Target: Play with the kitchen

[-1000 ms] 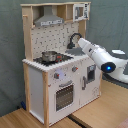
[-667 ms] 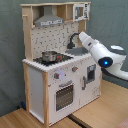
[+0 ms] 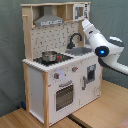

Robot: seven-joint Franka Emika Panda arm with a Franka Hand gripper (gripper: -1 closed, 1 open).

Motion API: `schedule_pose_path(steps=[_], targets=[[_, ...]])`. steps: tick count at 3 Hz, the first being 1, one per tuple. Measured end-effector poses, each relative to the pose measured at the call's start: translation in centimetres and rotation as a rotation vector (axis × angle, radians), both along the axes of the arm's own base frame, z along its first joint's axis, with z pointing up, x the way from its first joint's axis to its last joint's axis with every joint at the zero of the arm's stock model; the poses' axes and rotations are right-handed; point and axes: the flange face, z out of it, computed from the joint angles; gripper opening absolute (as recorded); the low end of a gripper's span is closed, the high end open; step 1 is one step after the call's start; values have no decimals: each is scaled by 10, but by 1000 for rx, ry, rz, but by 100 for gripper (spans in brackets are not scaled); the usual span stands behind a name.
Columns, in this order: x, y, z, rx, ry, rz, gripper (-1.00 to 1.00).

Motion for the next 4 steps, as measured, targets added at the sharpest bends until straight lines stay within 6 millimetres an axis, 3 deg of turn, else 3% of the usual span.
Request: schedule_pose_path(steps=[2, 4], targets=[[22, -31, 11, 159, -137, -25, 100], [14, -106, 42, 337, -257, -89, 100]])
